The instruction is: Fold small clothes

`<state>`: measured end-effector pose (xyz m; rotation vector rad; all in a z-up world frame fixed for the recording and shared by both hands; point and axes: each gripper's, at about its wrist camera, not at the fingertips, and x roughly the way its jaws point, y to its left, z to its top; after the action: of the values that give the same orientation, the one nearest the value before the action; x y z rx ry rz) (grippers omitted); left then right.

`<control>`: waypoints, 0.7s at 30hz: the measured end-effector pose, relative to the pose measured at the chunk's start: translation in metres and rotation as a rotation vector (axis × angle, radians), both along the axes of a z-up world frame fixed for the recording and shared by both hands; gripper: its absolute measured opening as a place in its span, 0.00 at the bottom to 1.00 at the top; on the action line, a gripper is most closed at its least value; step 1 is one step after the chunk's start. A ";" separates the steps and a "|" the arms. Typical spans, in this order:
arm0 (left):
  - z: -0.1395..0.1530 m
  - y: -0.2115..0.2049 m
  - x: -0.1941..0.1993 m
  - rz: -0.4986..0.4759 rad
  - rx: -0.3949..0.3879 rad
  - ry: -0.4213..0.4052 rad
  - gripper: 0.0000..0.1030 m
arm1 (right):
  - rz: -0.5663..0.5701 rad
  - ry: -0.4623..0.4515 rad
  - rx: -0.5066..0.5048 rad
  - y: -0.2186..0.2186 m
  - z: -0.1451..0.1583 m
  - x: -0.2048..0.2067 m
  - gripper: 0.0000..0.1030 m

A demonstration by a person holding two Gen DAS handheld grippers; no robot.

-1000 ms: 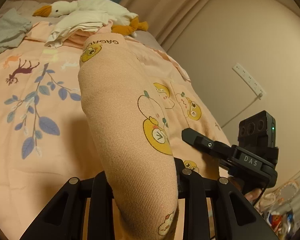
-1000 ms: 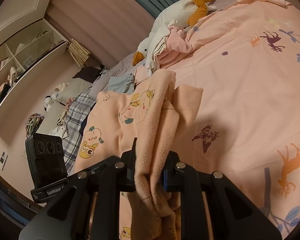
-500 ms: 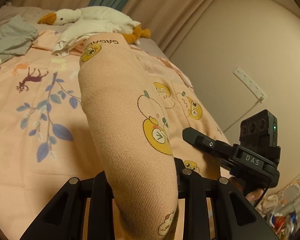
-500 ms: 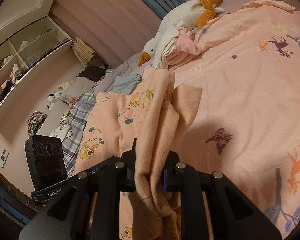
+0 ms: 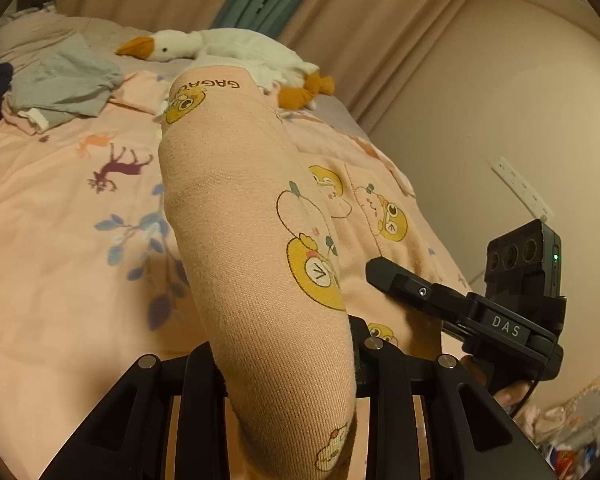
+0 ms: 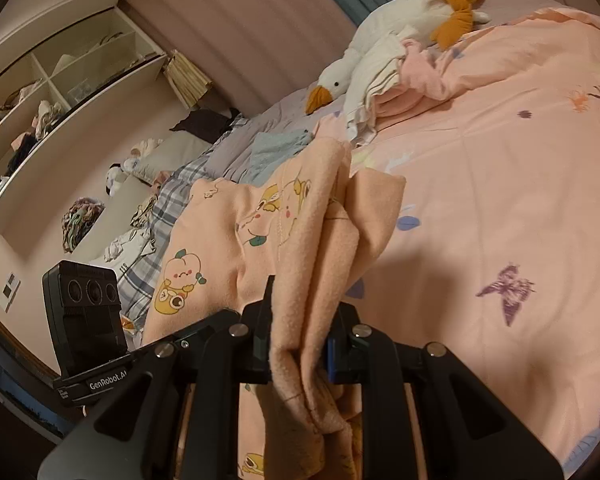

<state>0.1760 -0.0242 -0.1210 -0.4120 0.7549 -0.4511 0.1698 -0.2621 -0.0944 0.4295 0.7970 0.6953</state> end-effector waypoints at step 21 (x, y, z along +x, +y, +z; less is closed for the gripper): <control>-0.013 0.031 0.007 0.089 0.076 0.040 0.27 | 0.089 0.014 -0.061 0.056 -0.018 0.028 0.19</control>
<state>0.1834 0.0069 -0.1345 -0.3825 0.7869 -0.3307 0.1977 -0.2065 -0.1121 0.3461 0.8525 0.7496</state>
